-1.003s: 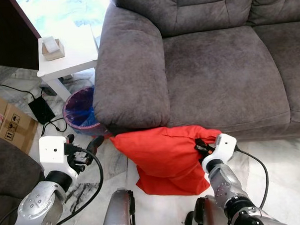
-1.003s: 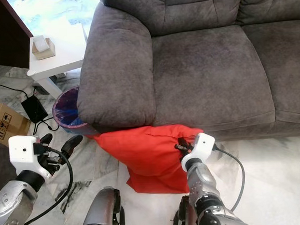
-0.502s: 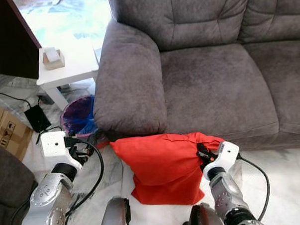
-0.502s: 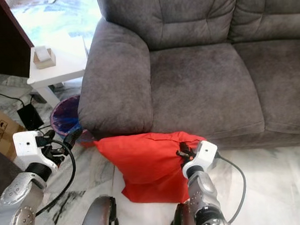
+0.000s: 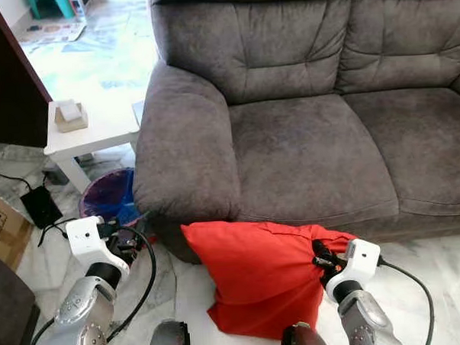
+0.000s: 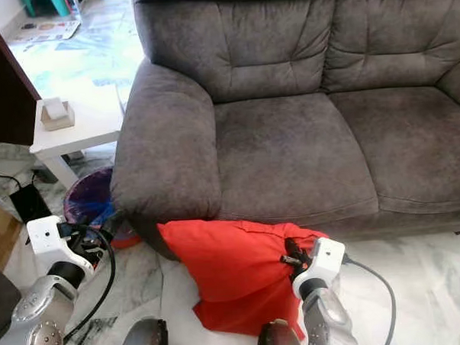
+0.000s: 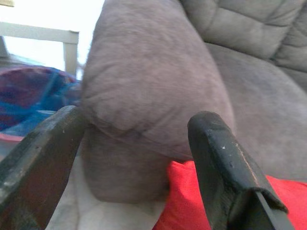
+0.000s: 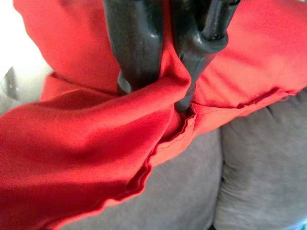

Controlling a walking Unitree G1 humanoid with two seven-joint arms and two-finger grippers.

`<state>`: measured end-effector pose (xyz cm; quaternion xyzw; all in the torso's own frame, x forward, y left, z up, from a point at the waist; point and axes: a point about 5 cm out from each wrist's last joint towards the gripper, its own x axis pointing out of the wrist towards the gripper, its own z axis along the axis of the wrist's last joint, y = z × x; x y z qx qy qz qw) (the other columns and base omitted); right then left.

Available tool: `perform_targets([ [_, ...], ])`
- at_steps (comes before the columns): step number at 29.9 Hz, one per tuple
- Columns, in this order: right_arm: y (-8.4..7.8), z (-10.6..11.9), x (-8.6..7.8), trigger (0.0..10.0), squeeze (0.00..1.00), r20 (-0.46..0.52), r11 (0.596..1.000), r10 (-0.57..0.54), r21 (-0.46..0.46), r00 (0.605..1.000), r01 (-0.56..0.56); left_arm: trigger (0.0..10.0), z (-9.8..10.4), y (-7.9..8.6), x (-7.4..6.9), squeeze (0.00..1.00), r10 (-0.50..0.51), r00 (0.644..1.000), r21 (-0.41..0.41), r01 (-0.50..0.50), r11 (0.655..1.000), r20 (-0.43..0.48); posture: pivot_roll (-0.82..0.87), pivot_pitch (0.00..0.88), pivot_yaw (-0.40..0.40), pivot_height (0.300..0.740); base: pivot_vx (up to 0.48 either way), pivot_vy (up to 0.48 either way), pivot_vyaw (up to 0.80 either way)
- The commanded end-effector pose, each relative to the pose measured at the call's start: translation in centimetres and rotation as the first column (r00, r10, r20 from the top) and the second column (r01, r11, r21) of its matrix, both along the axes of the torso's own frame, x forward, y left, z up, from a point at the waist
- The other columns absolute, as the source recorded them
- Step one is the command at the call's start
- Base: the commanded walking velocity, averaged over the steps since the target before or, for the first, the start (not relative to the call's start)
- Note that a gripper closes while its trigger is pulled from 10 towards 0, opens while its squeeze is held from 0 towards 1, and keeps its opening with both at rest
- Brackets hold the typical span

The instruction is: Move the pillow to the sofa from floor

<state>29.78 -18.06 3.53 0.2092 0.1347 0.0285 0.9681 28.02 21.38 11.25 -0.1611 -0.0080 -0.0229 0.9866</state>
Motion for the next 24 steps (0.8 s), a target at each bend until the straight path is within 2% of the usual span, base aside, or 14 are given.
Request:
perform_targets([
  [1, 0.2, 2.2, 1.0, 10.0, 0.0, 0.097, 1.0, 0.019, -0.016, 0.995, -0.018, 10.0, -0.9, -0.4, -0.2, 0.0, -0.036, 0.999, -0.004, 0.036, 0.999, -0.039, 0.1, 0.105, -0.008, 0.64, 0.0, 0.0, 0.0],
  [5, 0.6, 2.6, 1.2, 10.0, 0.0, 0.096, 1.0, 0.03, -0.006, 0.995, -0.029, 10.0, -1.4, -0.8, -0.3, 0.0, -0.076, 0.995, -0.002, 0.076, 0.997, -0.061, 0.1, 0.09, -0.002, 0.665, 0.0, 0.0, 0.0],
  [10, 1.6, 3.6, 1.4, 10.0, 0.0, 0.123, 0.99, 0.144, -0.014, 0.982, -0.143, 10.0, -1.7, -1.0, -0.2, 0.0, -0.131, 0.986, 0.019, 0.133, 0.991, -0.1, 0.11, 0.076, 0.004, 0.7, 0.0, 0.0, 0.0],
  [12, 1.5, 3.7, 1.4, 10.0, 0.0, 0.119, 0.986, 0.167, -0.045, 0.979, -0.162, 10.0, -1.8, -1.0, -0.2, 0.0, -0.133, 0.986, 0.022, 0.136, 0.99, -0.101, 0.1, 0.074, 0.005, 0.71, 0.0, 0.0, 0.0],
  [19, 1.1, 4.1, 1.4, 10.0, 0.0, 0.12, 0.983, 0.181, -0.06, 0.976, -0.175, 10.0, -2.0, -1.2, -0.3, 0.0, -0.18, 0.976, 0.018, 0.184, 0.983, -0.122, 0.11, 0.055, 0.019, 0.74, 0.0, 0.0, 0.0],
  [24, 1.3, 5.3, 1.7, 10.0, 0.0, 0.138, 0.97, 0.237, -0.079, 0.962, -0.228, 10.0, -2.3, -1.3, -0.3, 0.0, -0.264, 0.95, 0.061, 0.277, 0.959, -0.168, 0.11, 0.037, 0.028, 0.74, 0.0, 0.0, 0.0],
])
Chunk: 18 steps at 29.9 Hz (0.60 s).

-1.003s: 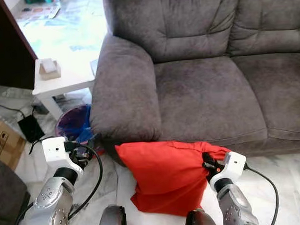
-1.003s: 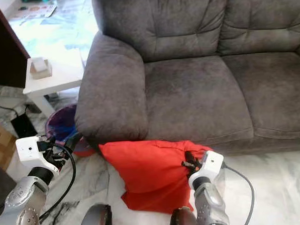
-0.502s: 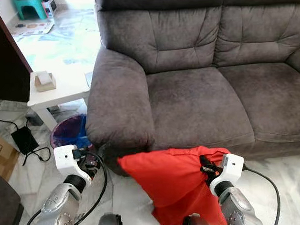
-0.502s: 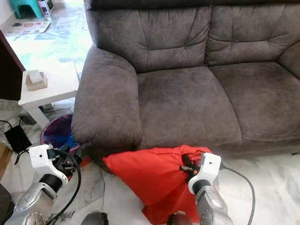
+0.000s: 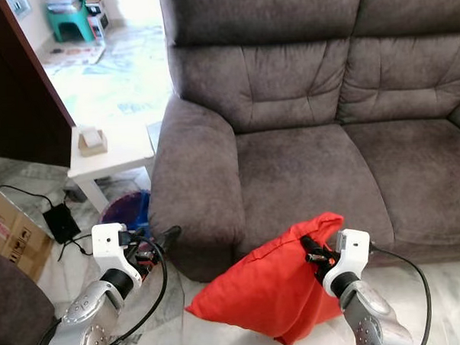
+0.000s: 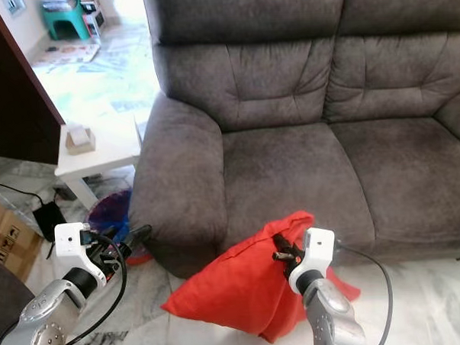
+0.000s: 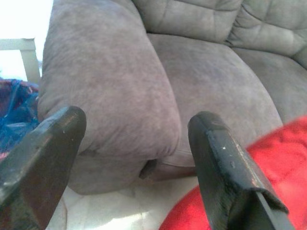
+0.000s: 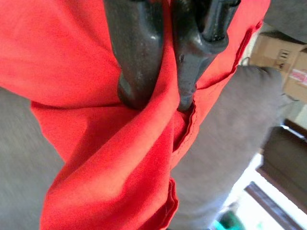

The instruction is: Move the pillow to the sofa from floor

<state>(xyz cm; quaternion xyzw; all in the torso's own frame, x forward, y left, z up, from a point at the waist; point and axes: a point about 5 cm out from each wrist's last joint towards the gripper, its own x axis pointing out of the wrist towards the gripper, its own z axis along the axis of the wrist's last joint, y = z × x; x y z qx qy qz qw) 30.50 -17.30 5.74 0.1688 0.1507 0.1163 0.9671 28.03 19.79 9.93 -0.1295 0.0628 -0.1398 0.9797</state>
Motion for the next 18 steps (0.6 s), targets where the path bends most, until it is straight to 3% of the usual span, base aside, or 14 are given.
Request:
perform_targets([
  [1, 0.6, 3.2, 1.0, 10.0, 0.0, 0.14, 0.998, 0.058, 0.001, 0.988, -0.059, 10.0, -1.0, 0.3, -0.3, 0.0, -0.029, 0.998, 0.028, 0.031, 0.999, -0.06, 0.11, 0.037, 0.028, 0.74, 0.0, 0.0, 0.0],
  [14, 2.3, 6.1, 1.9, 10.0, 0.0, 0.212, 0.993, 0.106, 0.023, 0.972, -0.113, 10.0, -1.7, -0.1, -0.5, 0.0, -0.138, 0.983, 0.068, 0.146, 0.987, -0.12, 0.11, 0.06, 0.025, 0.74, 0.0, 0.0, 0.0],
  [15, 3.1, 6.4, 1.9, 10.0, 0.0, 0.22, 0.991, 0.117, 0.039, 0.968, -0.129, 10.0, -2.7, -0.2, -0.7, 1.0, -0.129, 0.975, 0.093, 0.147, 0.985, -0.183, 0.12, 0.066, 0.023, 0.74, 0.0, 0.0, 0.0],
  [18, 3.7, 6.6, 1.8, 10.0, 0.0, 0.22, 0.988, 0.129, 0.053, 0.967, -0.144, 10.0, -3.7, 0.0, -0.9, 1.0, -0.088, 0.964, 0.101, 0.116, 0.988, -0.25, 0.12, 0.075, 0.023, 0.74, 0.0, 0.0, 0.0],
])
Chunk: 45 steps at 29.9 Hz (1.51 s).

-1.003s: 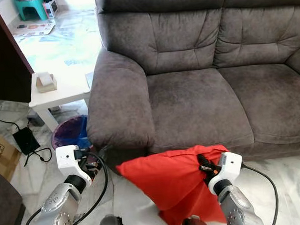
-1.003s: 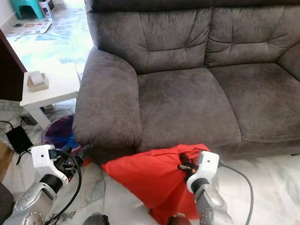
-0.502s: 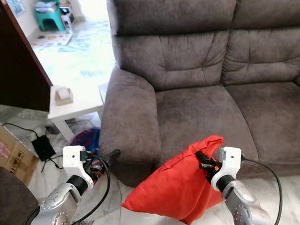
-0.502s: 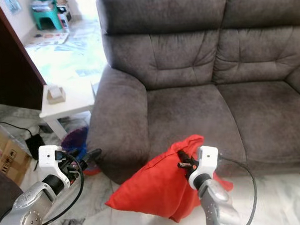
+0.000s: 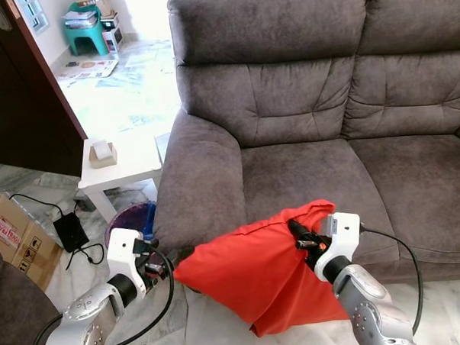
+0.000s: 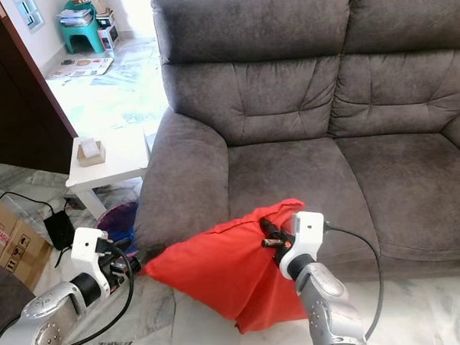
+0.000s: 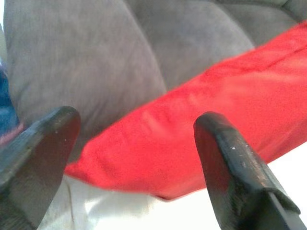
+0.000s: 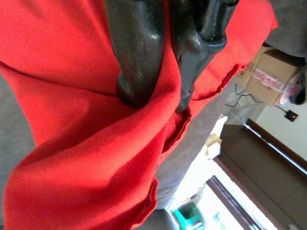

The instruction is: Move the pillow to the sofa from floor

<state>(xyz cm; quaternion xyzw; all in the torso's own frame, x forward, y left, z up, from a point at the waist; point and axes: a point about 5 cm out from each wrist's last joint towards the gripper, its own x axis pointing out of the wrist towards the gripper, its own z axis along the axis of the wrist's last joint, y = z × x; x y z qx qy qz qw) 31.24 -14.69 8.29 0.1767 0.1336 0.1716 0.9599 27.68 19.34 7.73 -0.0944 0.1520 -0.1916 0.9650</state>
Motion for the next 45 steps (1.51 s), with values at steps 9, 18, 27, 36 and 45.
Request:
perform_targets([
  [9, 2.5, 4.9, 0.7, 10.0, 0.0, 0.179, 0.996, 0.049, 0.065, 0.983, -0.062, 10.0, -4.1, 1.0, -0.2, 0.0, 0.231, 0.945, 0.014, -0.234, 0.972, -0.23, 0.11, 0.091, 0.023, 0.74, 0.0, 0.0, 0.0],
  [18, 2.8, 5.5, 0.5, 10.0, 0.0, 0.186, 0.994, 0.052, 0.082, 0.981, -0.068, 10.0, -4.8, 1.3, -0.4, 0.0, 0.252, 0.925, -0.085, -0.286, 0.954, -0.284, 0.12, 0.093, 0.026, 0.74, 0.0, 0.0, 0.0],
  [27, 3.0, 5.9, 0.5, 10.0, 0.0, 0.194, 0.992, 0.076, 0.085, 0.978, -0.094, 10.0, -4.2, 0.9, -1.6, 0.0, -0.018, 0.986, 0.008, 0.02, 1.0, -0.165, 0.12, 0.093, 0.021, 0.74, 0.0, 0.0, 0.0],
  [36, 3.0, 5.8, 0.2, 10.0, 0.0, 0.195, 0.979, 0.18, 0.054, 0.964, -0.194, 10.0, -3.5, 1.5, -2.3, 0.0, -0.184, 0.979, 0.144, 0.195, 0.97, -0.089, 0.12, 0.092, 0.016, 0.74, 0.0, 0.0, 0.0],
  [45, 2.8, 5.9, 0.1, 10.0, 0.0, 0.198, 0.974, 0.217, 0.019, 0.956, -0.225, 10.0, -3.8, 2.5, -2.2, 0.0, -0.23, 0.968, 0.241, 0.249, 0.938, -0.102, 0.11, 0.09, 0.015, 0.74, 0.0, 0.0, 0.0],
])
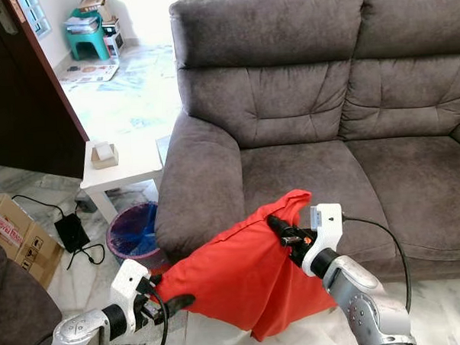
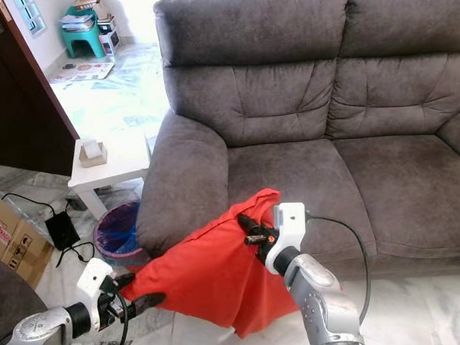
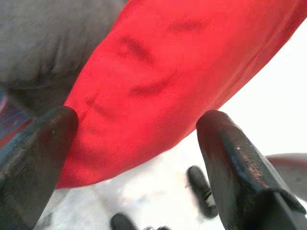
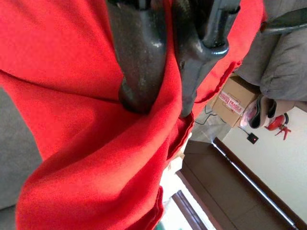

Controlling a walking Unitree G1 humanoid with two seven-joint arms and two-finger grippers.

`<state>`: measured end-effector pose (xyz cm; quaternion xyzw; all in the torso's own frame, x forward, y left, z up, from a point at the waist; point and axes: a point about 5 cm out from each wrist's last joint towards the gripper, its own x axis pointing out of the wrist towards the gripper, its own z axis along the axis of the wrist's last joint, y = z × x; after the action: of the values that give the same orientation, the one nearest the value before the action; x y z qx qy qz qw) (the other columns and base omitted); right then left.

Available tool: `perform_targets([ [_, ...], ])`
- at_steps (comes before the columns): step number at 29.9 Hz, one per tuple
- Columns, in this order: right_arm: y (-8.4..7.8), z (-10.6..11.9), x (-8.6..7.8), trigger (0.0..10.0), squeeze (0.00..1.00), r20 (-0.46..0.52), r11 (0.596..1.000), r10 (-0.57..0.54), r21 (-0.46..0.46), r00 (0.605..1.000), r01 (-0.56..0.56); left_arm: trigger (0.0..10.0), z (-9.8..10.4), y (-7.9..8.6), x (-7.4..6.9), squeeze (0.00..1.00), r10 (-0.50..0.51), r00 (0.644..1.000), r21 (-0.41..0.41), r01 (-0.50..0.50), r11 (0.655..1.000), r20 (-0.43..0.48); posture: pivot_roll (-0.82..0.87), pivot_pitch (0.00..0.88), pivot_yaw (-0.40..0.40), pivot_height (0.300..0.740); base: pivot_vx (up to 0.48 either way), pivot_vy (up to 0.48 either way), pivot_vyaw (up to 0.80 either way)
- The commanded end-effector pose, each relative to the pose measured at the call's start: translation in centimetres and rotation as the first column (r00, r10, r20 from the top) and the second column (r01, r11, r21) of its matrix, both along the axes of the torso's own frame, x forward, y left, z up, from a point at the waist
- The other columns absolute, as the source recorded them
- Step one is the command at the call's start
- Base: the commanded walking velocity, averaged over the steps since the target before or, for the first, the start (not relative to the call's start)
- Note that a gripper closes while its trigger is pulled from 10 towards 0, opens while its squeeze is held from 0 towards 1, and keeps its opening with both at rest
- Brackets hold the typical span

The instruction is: Move the pillow to the sofa from floor

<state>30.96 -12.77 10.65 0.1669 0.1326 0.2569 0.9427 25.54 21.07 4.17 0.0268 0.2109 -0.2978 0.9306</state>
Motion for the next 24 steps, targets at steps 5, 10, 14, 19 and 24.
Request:
perform_targets([
  [5, 0.8, 3.3, 0.4, 10.0, 0.0, 0.155, 0.999, 0.017, 0.04, 0.988, -0.023, 10.0, 1.1, 2.8, 2.0, 0.0, 0.474, 0.88, -0.125, -0.468, 0.875, 0.022, 0.12, 0.092, 0.015, 0.74, 0.0, 0.0, 0.0],
  [10, 1.5, 3.6, 0.4, 10.0, 0.0, 0.158, 0.998, 0.017, 0.054, 0.987, -0.025, 10.0, 0.5, 2.6, 1.8, 0.0, 0.613, 0.787, -0.162, -0.616, 0.771, -0.069, 0.12, 0.09, 0.015, 0.74, 0.0, 0.0, 0.0],
  [14, 2.2, 3.9, 0.5, 10.0, 0.0, 0.164, 0.997, 0.012, 0.076, 0.986, -0.025, 10.0, -0.3, 1.8, 1.6, 0.0, 0.661, 0.726, -0.224, -0.687, 0.691, -0.187, 0.12, 0.087, 0.017, 0.74, 0.0, 0.0, 0.0],
  [19, 3.1, 4.1, 0.4, 10.0, 0.0, 0.165, 0.995, 0.002, 0.094, 0.986, -0.017, 10.0, -0.6, 1.5, 2.0, 0.0, 0.712, 0.585, -0.378, -0.806, 0.457, -0.387, 0.12, 0.084, 0.023, 0.74, 0.0, 0.0, 0.0],
  [24, 3.8, 4.2, 0.7, 10.0, 0.0, 0.153, 0.993, -0.035, 0.115, 0.988, 0.017, 10.0, -1.4, 1.7, 1.7, 0.0, 0.717, 0.47, -0.345, -0.879, 0.329, -0.515, 0.12, 0.085, 0.026, 0.74, 0.0, 0.0, 0.0],
])
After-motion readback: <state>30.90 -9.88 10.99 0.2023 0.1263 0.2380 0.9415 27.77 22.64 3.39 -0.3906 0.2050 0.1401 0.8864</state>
